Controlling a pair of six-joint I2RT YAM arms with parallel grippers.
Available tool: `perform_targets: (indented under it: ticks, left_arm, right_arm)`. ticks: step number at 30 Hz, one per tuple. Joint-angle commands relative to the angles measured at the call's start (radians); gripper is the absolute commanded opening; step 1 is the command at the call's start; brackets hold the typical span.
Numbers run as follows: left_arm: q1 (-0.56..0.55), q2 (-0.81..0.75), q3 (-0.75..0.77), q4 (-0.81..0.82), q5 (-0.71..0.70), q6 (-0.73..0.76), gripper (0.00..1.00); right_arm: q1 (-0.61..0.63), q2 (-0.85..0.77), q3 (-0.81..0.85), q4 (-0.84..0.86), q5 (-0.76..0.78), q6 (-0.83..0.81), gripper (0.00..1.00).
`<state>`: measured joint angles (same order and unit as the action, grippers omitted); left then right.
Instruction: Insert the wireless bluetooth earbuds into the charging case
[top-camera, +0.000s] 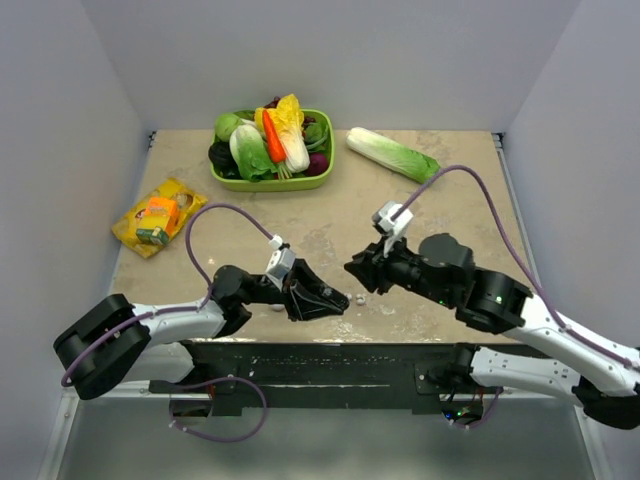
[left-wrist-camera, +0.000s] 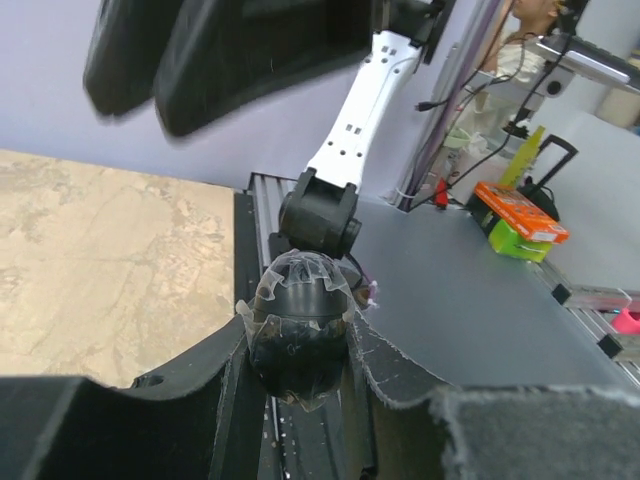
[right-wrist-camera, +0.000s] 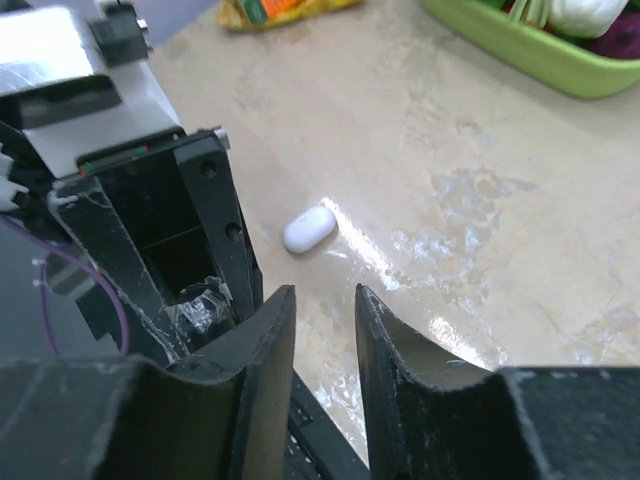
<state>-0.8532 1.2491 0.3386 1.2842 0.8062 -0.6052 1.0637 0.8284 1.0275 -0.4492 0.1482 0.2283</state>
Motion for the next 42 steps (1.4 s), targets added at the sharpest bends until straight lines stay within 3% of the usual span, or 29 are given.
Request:
perform_targets:
  ticks: [1,3,4,8,11,17,28,30,33,42]
  left_arm:
    - [-0.004,0.001,-0.029,0.577,-0.108,0.071,0.0]
    - [-0.001,-0.007,-0.036,0.468,-0.241,0.105,0.0]
    - [0.0,-0.004,-0.035,0.424,-0.295,0.105,0.0]
    - [0.064,0.056,0.014,0.156,-0.498,0.021,0.0]
    - [0.141,0.165,0.118,-0.032,-0.542,-0.076,0.0]
    - [0.267,0.449,0.325,-0.277,-0.489,-0.177,0.0]
    - [0.352,0.702,0.45,-0.454,-0.489,-0.159,0.0]
    - [0.352,0.716,0.456,-0.485,-0.492,-0.157,0.06]
    - [0.352,0.724,0.448,-0.513,-0.499,-0.153,0.26]
    - [0.399,0.642,0.39,-0.631,-0.521,-0.145,0.5]
  right_arm:
    - [-0.002,0.067,0.003,0.006,-0.03,0.012,0.38]
    - [-0.002,0.058,-0.018,-0.011,0.112,0.083,0.42]
    - [-0.002,0.026,-0.033,-0.013,0.301,0.11,0.46]
    - [-0.002,-0.142,-0.177,0.067,0.519,0.184,0.52]
    - [-0.002,-0.176,-0.221,0.107,0.528,0.187,0.55]
    - [-0.002,-0.063,-0.213,0.072,0.493,0.22,0.57]
    - [-0.001,-0.023,-0.25,0.141,0.413,0.209,0.58]
    - [-0.002,-0.018,-0.248,0.141,0.416,0.207,0.59]
    - [-0.002,-0.028,-0.248,0.141,0.421,0.203,0.59]
    - [-0.002,-0.043,-0.254,0.129,0.426,0.207,0.6]
